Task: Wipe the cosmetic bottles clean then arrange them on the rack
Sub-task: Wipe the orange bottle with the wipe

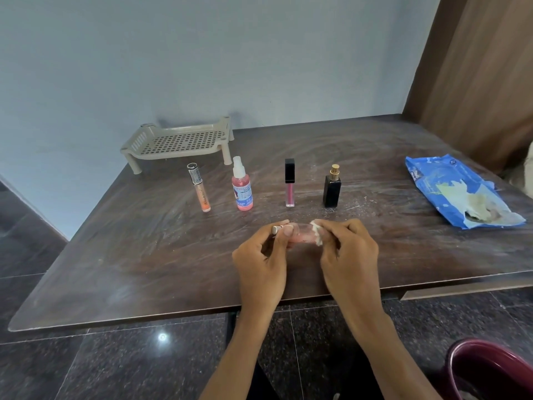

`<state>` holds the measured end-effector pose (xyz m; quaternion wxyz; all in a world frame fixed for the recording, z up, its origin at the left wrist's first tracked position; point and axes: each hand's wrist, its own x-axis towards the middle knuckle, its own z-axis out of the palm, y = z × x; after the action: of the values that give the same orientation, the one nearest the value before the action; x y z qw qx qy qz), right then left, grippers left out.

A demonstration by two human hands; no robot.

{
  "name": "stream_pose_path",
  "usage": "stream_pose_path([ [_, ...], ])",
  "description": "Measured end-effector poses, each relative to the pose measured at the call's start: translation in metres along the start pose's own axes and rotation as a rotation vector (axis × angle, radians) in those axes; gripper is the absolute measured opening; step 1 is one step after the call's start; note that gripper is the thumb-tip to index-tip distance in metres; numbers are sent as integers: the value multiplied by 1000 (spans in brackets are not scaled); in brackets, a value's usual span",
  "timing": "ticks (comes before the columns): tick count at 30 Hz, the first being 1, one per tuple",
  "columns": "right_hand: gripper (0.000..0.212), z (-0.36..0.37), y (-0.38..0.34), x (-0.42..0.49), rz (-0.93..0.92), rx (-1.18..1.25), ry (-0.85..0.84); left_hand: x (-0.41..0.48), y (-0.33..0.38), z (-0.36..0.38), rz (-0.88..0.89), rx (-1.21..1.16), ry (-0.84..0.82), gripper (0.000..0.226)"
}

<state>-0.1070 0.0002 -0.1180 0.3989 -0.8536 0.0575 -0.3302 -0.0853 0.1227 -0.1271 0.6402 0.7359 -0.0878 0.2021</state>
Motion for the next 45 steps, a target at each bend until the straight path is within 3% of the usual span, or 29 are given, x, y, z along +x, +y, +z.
stream_pose_path([
  [4,21,-2,5,4,35,-44,17,-1,3,1,58,60,21,39],
  [14,21,13,-23,-9,-100,59,32,-2,4,1,-35,80,29,18],
  [23,21,-1,9,6,49,-39,36,-4,9,2,-18,53,34,26],
  [31,18,11,-22,0,-103,33,-41,-2,4,0,-63,72,36,23],
  [42,22,-3,14,11,47,-51,2,-3,7,4,-20,-8,15,24],
  [45,22,-2,14,12,47,-71,-5,-2,4,4,-17,-4,-55,32],
])
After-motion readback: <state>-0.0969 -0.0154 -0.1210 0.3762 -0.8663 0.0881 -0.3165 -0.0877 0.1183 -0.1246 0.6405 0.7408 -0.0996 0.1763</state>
